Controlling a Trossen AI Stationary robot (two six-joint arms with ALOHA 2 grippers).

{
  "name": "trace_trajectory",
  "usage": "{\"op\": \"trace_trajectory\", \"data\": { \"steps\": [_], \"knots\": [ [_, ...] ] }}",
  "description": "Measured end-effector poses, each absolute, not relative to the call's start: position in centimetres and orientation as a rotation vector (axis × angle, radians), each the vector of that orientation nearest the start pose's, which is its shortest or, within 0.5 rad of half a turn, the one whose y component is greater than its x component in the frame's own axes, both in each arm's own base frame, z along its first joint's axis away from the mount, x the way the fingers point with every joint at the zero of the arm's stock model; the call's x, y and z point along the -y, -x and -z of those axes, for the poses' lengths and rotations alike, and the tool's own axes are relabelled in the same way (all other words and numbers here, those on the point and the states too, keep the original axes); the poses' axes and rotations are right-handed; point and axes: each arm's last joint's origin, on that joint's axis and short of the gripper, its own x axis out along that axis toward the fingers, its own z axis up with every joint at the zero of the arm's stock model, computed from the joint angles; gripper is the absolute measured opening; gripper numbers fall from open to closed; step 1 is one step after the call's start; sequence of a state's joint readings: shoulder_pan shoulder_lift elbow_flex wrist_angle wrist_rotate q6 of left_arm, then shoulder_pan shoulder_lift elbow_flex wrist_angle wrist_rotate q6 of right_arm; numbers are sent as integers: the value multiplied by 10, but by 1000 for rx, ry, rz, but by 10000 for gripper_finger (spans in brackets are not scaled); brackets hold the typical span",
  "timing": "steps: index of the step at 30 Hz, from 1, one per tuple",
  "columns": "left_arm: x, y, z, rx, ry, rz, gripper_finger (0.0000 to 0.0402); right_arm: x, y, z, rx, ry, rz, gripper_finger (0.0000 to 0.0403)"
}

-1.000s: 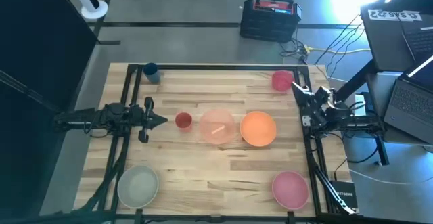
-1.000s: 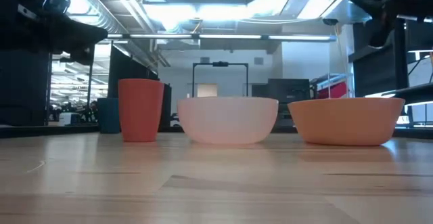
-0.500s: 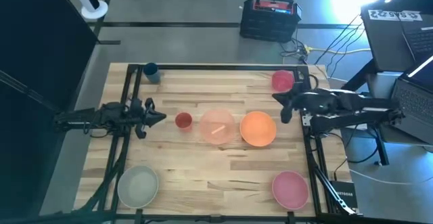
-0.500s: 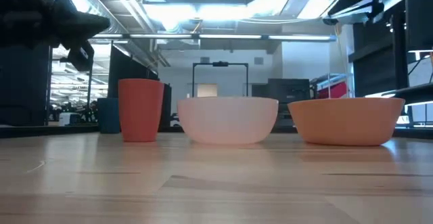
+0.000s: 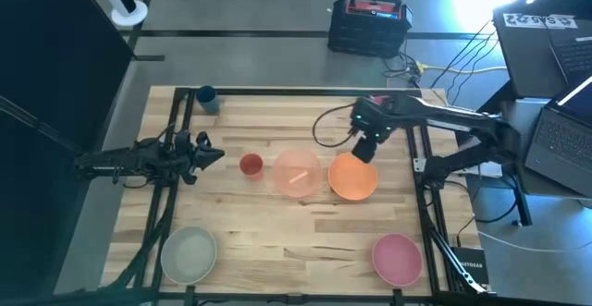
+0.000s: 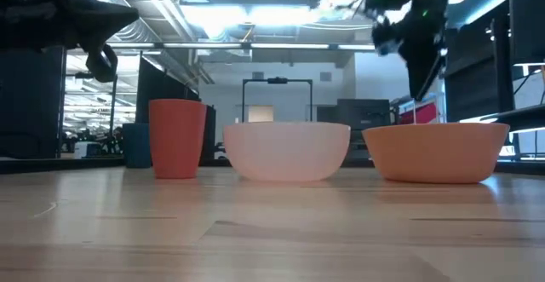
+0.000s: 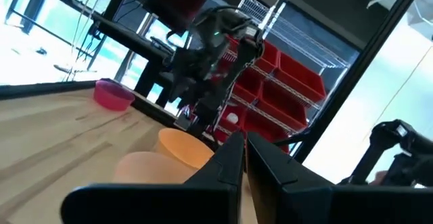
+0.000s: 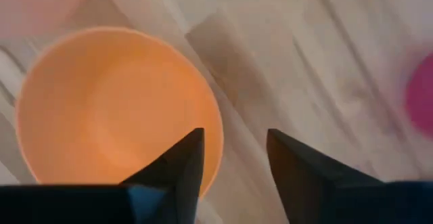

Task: Nest bowls inside each other
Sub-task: Stack the orange bowl on top of the transparent orange bowl

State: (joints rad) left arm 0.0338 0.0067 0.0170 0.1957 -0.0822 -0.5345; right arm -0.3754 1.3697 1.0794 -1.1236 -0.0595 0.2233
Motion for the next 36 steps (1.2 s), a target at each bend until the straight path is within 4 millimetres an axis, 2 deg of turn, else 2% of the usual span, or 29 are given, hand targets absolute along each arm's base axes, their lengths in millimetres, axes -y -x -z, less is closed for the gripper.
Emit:
{"op": "trace_trajectory", "data": {
  "steps": [4, 8, 22, 24, 26, 29, 31, 36],
  "knots": [
    [-6, -95, -188, 229, 541, -59, 0, 87, -230, -237, -1431, -499, 353, 162],
    [-6, -95, -187, 227, 520, -61, 0, 88, -237, -223, -1434, -524, 313, 163],
    [-6, -95, -184, 183, 499, -75, 0, 82, -223, -173, -1457, -586, 351, 146],
    [-6, -96, -183, 179, 499, -77, 0, 81, -220, -168, -1476, -608, 370, 106],
    [-6, -96, -183, 180, 492, -77, 0, 81, -218, -167, -1480, -623, 376, 38],
    [-6, -96, -183, 180, 491, -77, 0, 80, -220, -170, -1470, -688, 356, 8],
    [-6, -96, -183, 181, 493, -76, 0, 81, -226, -182, -1445, -717, 325, 3],
    [-6, -96, -183, 178, 526, -75, 0, 79, -249, -248, -1352, -707, 260, 1]
  ]
}}
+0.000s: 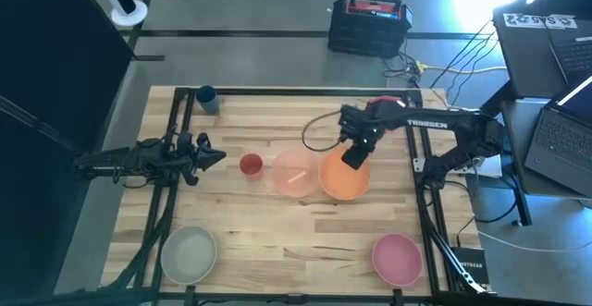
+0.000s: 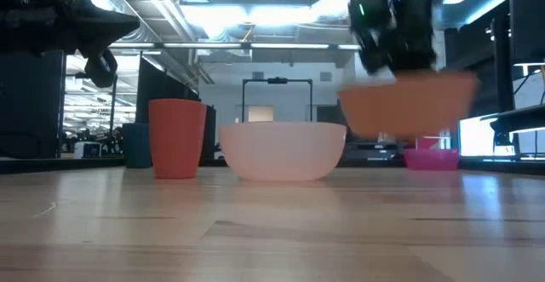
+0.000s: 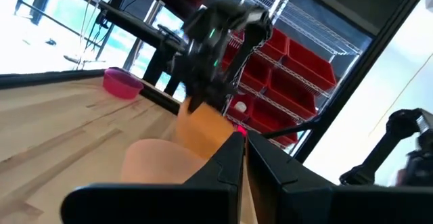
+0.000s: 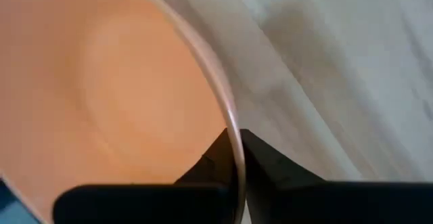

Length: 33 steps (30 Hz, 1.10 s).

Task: Nest bowls inside each other
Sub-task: Stack the orange bowl on top of the transparent orange bowl

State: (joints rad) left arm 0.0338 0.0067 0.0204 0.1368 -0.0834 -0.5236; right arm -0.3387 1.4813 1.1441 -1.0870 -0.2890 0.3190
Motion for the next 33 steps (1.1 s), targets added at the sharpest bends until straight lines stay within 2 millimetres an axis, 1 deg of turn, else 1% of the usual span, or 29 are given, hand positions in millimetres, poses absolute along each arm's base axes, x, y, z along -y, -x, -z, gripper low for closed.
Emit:
{"op": "trace_trajectory", "data": {
  "steps": [2, 3, 4, 10, 15, 17, 21, 23, 29, 31, 33],
  "knots": [
    [-6, -96, -183, 178, 522, -75, 0, 80, -264, -277, -1250, -691, 232, 0],
    [-6, -96, -183, 178, 520, -75, 0, 81, -272, -287, -1218, -683, 225, 0],
    [-6, -96, -183, 178, 519, -75, 0, 83, -280, -289, -1216, -681, 218, 0],
    [-6, -96, -183, 178, 522, -75, 0, 99, -331, -280, -1253, -682, 178, 0],
    [-6, -96, -183, 178, 524, -75, 0, 112, -372, -263, -1283, -684, 145, 0],
    [-6, -96, -183, 178, 526, -74, 0, 114, -385, -255, -1298, -680, 123, 0],
    [-6, -96, -183, 179, 526, -74, 0, 113, -394, -230, -1372, -671, 104, 0],
    [-6, -96, -183, 178, 526, -74, 0, 113, -397, -222, -1392, -675, 98, 0],
    [-6, -96, -183, 175, 518, -76, 0, 110, -403, -209, -1419, -644, 83, 2],
    [-6, -96, -182, 168, 517, -78, 0, 111, -404, -207, -1413, -641, 85, 9],
    [-6, -96, -181, 157, 514, -81, 0, 112, -405, -207, -1402, -641, 85, 24]
  ]
}}
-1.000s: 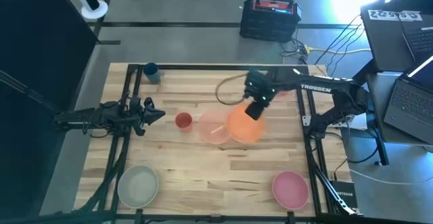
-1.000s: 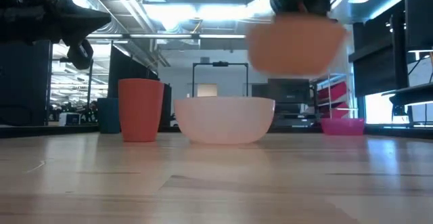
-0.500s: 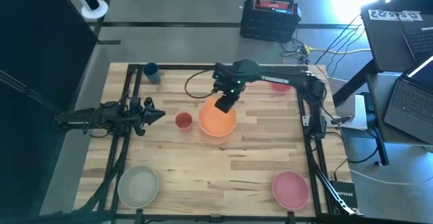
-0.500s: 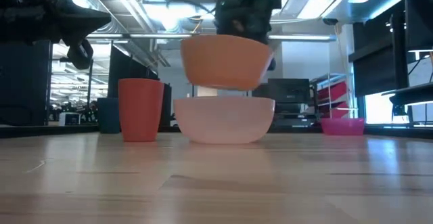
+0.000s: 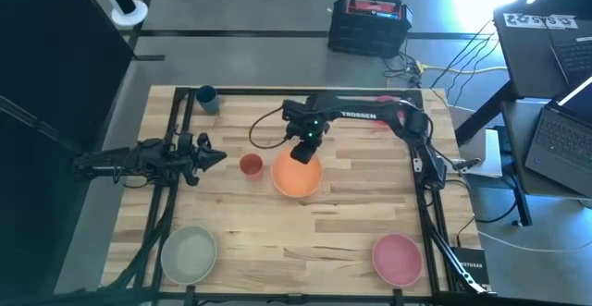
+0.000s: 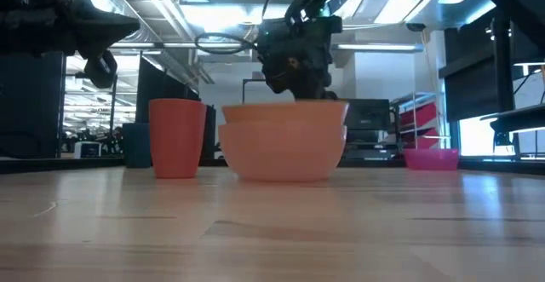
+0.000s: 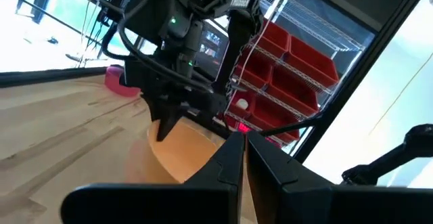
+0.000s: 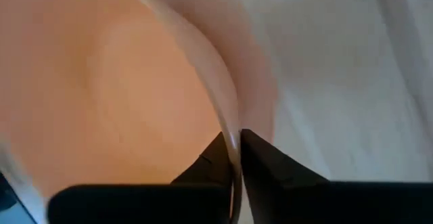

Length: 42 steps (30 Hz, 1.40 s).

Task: Nest bowls inside each other
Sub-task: Stack the orange bowl on top of the transparent orange bowl, then stack the gray bowl on top of the orange bowl

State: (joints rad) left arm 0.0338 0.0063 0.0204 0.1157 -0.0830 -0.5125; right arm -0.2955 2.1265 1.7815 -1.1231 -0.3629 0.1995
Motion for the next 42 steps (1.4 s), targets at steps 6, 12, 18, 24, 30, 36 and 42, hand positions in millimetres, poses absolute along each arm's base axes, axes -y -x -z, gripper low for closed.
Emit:
{"op": "trace_trajectory", "data": {
  "steps": [6, 12, 18, 24, 30, 36, 42],
  "knots": [
    [-6, -96, -181, 151, 516, -82, 0, 112, -403, -214, -1408, -636, 60, 110],
    [-6, -96, -181, 154, 518, -81, 0, 111, -401, -221, -1418, -632, 35, 197],
    [-4, -92, -199, 156, 495, -39, 31, 108, -394, -261, -1375, -547, -20, 248],
    [8, -90, -265, -142, 422, 210, 80, 98, -366, -324, -1189, -383, 14, 252],
    [36, -120, -285, -842, 242, 433, 84, 88, -337, -362, -1089, -248, 114, 252],
    [69, -152, -262, -1133, 106, 484, 84, 83, -315, -372, -1064, -234, 152, 252],
    [106, -171, -228, -1377, -53, 493, 83, 78, -292, -380, -1040, -224, 188, 252]
  ]
}}
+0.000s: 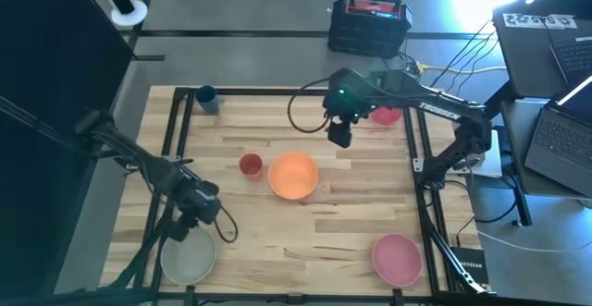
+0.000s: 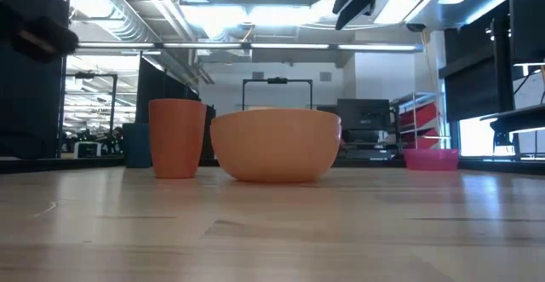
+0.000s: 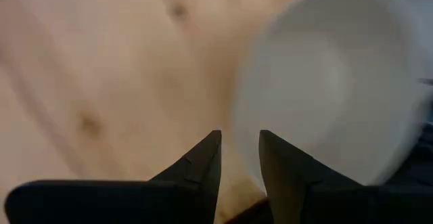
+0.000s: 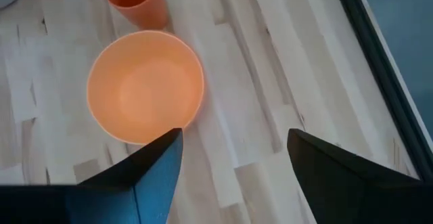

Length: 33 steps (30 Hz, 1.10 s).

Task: Nest bowls inside each other
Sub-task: Stack the gray bowl on top of the orange bowl

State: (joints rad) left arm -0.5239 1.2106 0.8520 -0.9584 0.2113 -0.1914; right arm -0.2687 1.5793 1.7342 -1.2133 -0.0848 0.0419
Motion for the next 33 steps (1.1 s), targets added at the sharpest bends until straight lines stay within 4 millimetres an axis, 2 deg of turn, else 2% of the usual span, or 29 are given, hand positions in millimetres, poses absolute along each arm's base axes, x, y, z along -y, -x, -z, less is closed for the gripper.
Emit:
{"op": "trace_trajectory", "data": {
  "steps": [2, 7, 17, 33],
  "knots": [
    [115, -176, -218, -1429, -86, 485, 83, 77, -287, -381, -1036, -222, 196, 252],
    [123, -184, -209, -1423, -66, 477, 83, 75, -282, -384, -1030, -218, 193, 252],
    [134, -179, -207, -1430, -90, 506, 83, 75, -281, -383, -1040, -199, 180, 252],
    [135, -179, -173, -1472, -144, 523, 81, 75, -281, -383, -1041, -202, 173, 252]
  ]
}}
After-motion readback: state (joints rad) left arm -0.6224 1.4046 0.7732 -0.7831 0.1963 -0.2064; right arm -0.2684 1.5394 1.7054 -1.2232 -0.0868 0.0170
